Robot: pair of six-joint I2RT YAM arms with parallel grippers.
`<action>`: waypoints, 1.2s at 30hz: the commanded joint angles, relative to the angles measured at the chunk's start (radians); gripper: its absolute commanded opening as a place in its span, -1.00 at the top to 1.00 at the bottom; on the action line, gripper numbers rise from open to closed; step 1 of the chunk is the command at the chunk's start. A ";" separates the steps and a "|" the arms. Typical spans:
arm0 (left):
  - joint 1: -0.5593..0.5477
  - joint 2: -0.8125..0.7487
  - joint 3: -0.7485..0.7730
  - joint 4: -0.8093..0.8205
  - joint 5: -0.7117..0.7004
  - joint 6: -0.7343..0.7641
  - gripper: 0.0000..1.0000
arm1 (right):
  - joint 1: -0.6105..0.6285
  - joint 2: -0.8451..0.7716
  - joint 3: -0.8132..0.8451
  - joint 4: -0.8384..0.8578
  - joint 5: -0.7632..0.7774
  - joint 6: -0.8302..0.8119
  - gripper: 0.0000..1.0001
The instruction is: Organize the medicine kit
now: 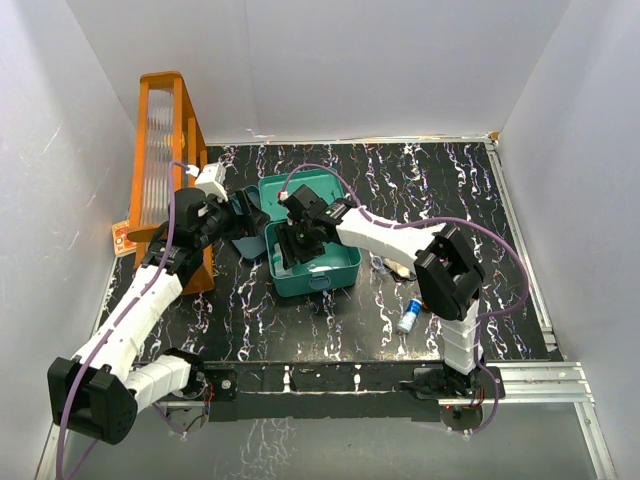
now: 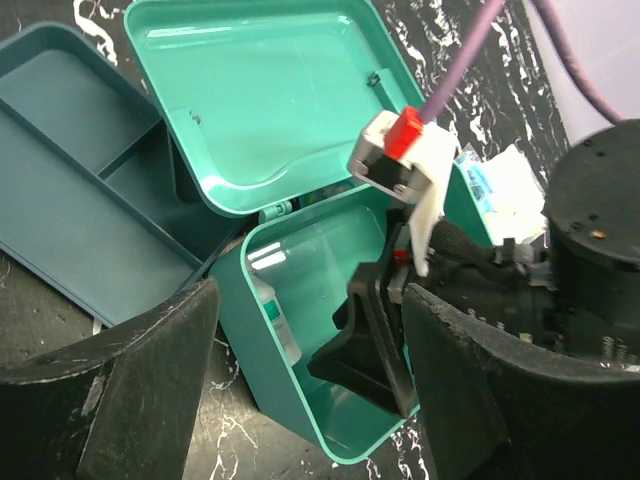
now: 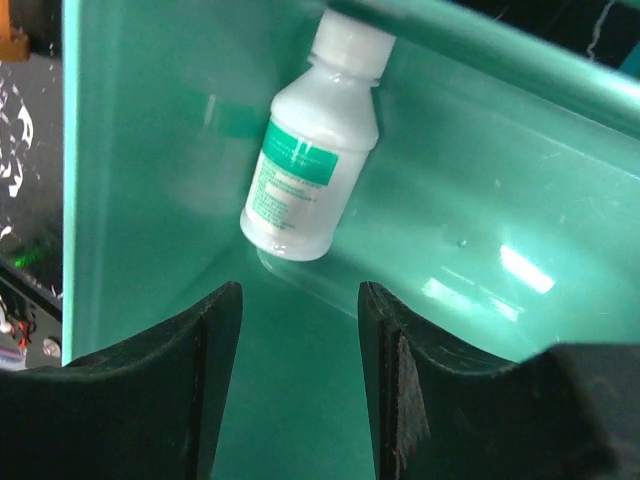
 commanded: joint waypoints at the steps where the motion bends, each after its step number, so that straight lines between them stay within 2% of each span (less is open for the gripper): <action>1: 0.005 -0.055 -0.014 0.045 0.017 0.024 -0.43 | 0.000 0.017 0.070 0.016 0.091 0.075 0.05; 7: 0.005 -0.060 0.002 0.007 -0.001 0.041 -0.49 | 0.000 0.015 0.055 0.065 0.117 0.101 -0.09; 14: 0.005 -0.053 0.006 0.009 -0.016 0.036 -0.49 | 0.004 0.019 -0.005 0.197 0.137 0.090 -0.06; 19: 0.005 -0.037 0.014 0.014 -0.018 0.040 -0.47 | 0.009 0.015 -0.065 0.303 0.179 0.090 0.03; 23: 0.005 -0.018 0.029 0.011 -0.010 0.046 -0.36 | 0.013 0.017 -0.103 0.359 0.170 0.066 0.27; 25: 0.005 -0.007 0.042 0.002 -0.003 0.056 -0.33 | 0.022 0.017 -0.124 0.383 0.156 0.045 0.33; 30: 0.005 -0.002 0.057 -0.014 -0.018 0.075 -0.32 | 0.028 0.023 -0.151 0.420 0.085 0.023 0.39; 36: 0.005 0.003 0.063 -0.005 -0.018 0.072 -0.35 | 0.028 0.005 -0.137 0.419 0.152 0.038 0.38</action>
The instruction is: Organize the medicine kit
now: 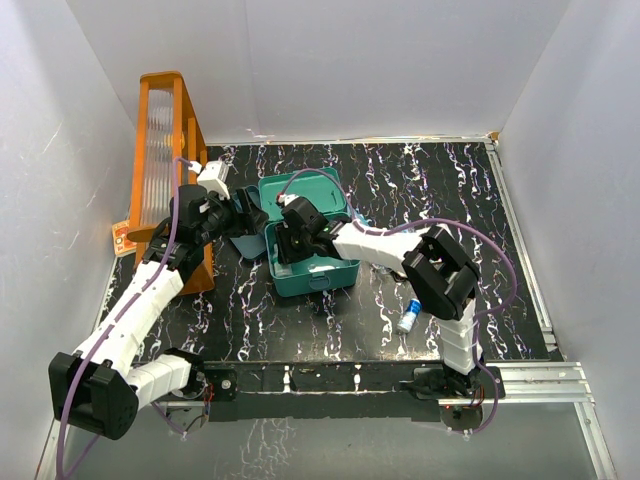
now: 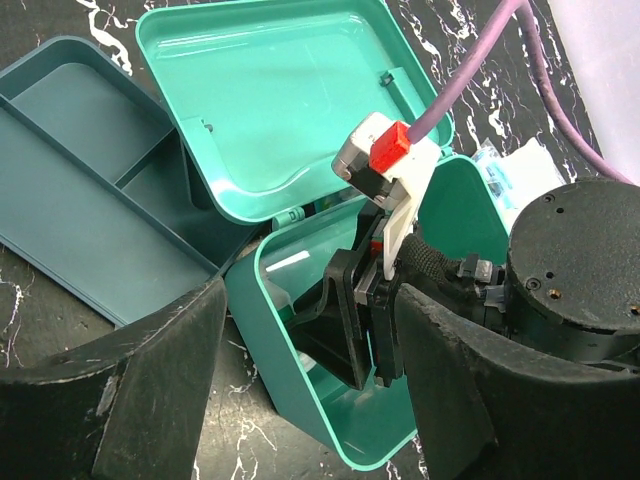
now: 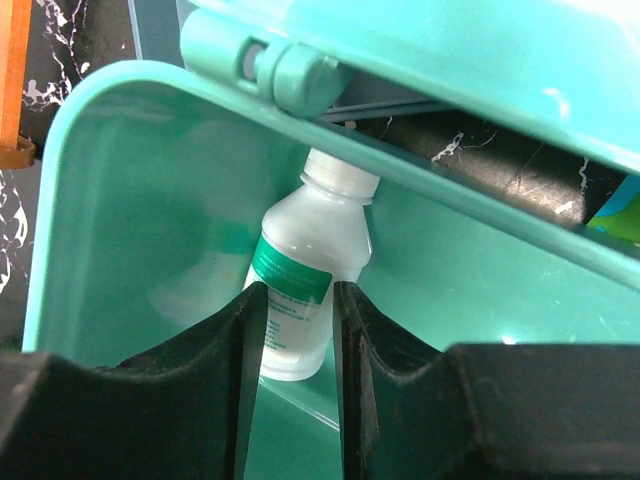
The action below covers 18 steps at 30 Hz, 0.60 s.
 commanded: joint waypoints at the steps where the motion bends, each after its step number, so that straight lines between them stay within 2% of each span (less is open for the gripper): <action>1: 0.005 -0.001 0.051 0.007 -0.002 0.019 -0.35 | 0.004 -0.037 0.014 0.043 0.053 -0.004 0.37; 5: 0.005 0.030 0.130 -0.026 0.003 0.031 -0.35 | 0.002 -0.112 0.016 0.009 0.102 -0.015 0.26; 11: 0.004 0.025 0.162 0.007 0.006 0.037 -0.40 | -0.008 -0.231 0.007 -0.056 0.131 -0.025 0.09; 15: 0.005 0.016 0.186 0.019 -0.015 0.042 -0.47 | -0.021 -0.358 0.004 -0.103 0.218 -0.026 -0.01; 18: 0.005 0.017 0.202 0.030 -0.017 0.037 -0.51 | -0.049 -0.444 -0.012 -0.165 0.328 0.044 0.02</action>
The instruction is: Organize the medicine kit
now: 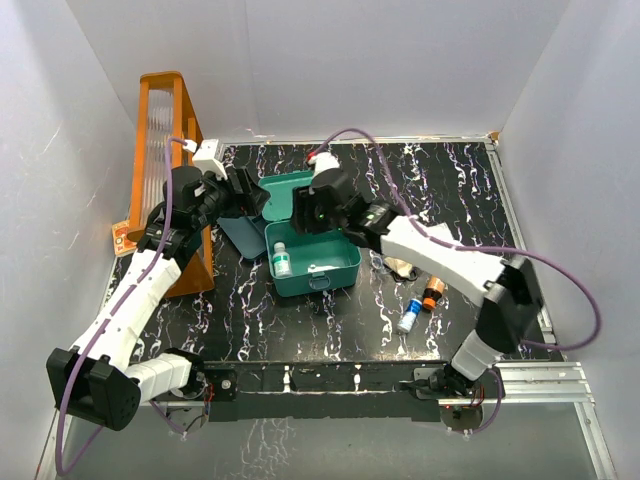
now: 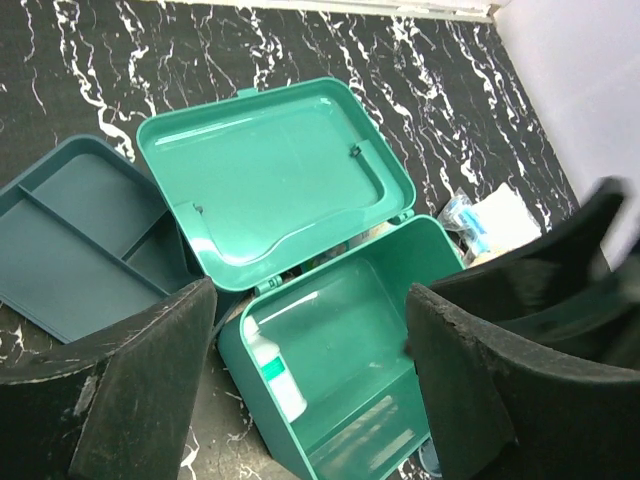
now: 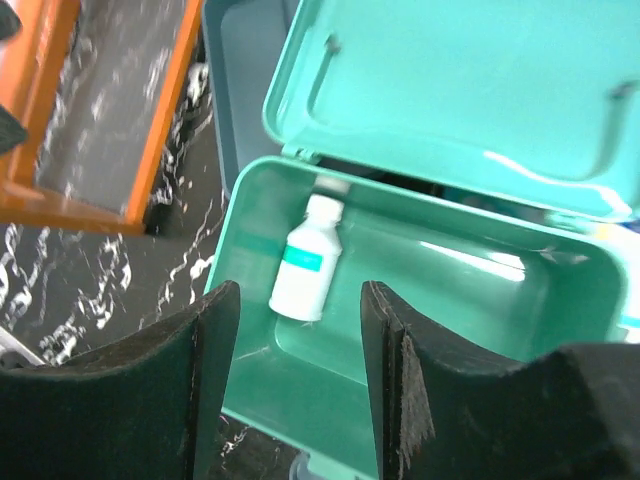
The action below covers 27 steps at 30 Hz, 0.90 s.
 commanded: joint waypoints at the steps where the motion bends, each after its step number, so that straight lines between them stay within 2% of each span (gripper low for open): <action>1: 0.005 -0.027 0.062 0.041 -0.015 0.010 -0.52 | -0.043 -0.157 -0.024 -0.087 0.214 0.097 0.01; 3: 0.005 -0.025 0.063 0.047 -0.016 0.007 -0.52 | -0.065 -0.235 -0.055 -0.167 0.315 0.192 -0.03; 7: 0.005 -0.024 0.065 0.052 -0.013 0.008 -0.54 | -0.128 -0.324 -0.094 -0.362 0.403 0.377 -0.10; 14: 0.005 -0.015 0.053 0.093 -0.019 -0.023 -0.57 | -0.283 -0.359 -0.152 -0.715 0.433 0.628 -0.12; 19: 0.005 -0.005 0.067 0.071 -0.023 -0.026 -0.59 | -0.454 -0.408 -0.281 -0.745 0.365 0.653 -0.19; 27: 0.005 0.036 0.129 0.032 -0.060 -0.034 -0.62 | -0.551 -0.393 -0.428 -0.712 0.304 0.602 -0.33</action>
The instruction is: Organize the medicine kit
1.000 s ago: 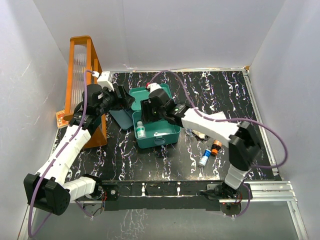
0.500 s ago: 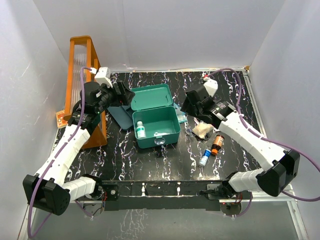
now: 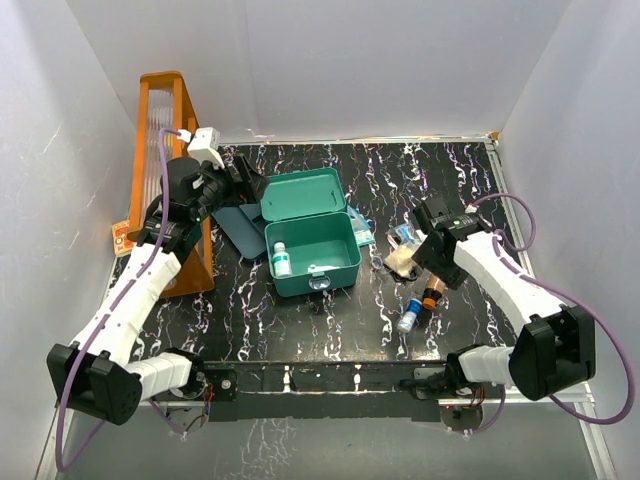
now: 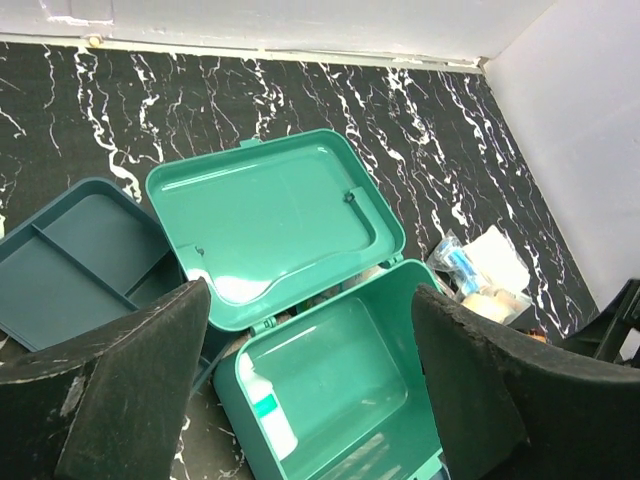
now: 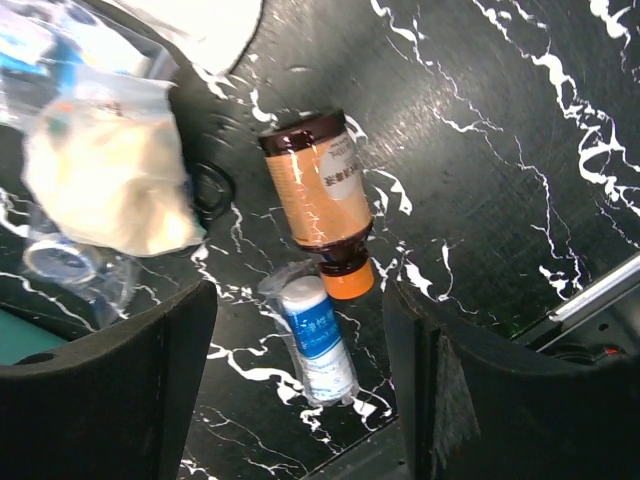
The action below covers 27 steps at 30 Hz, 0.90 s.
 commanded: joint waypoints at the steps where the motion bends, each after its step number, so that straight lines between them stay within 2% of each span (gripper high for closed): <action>1: 0.004 0.021 0.081 -0.010 -0.014 -0.002 -0.62 | -0.058 0.005 -0.044 0.047 -0.041 -0.043 -0.33; 7: 0.004 0.036 0.106 -0.015 -0.007 -0.009 -0.69 | -0.146 0.063 -0.087 0.154 -0.097 -0.172 -0.34; 11: 0.005 0.049 0.121 -0.031 0.016 -0.030 -0.72 | -0.210 0.091 -0.137 0.295 -0.240 -0.282 -0.31; 14: 0.005 0.065 0.140 -0.055 0.041 -0.043 -0.73 | -0.221 0.117 -0.148 0.356 -0.286 -0.310 -0.25; 27: 0.004 0.064 0.109 -0.017 0.094 -0.025 -0.73 | -0.231 0.160 -0.219 0.427 -0.274 -0.325 0.02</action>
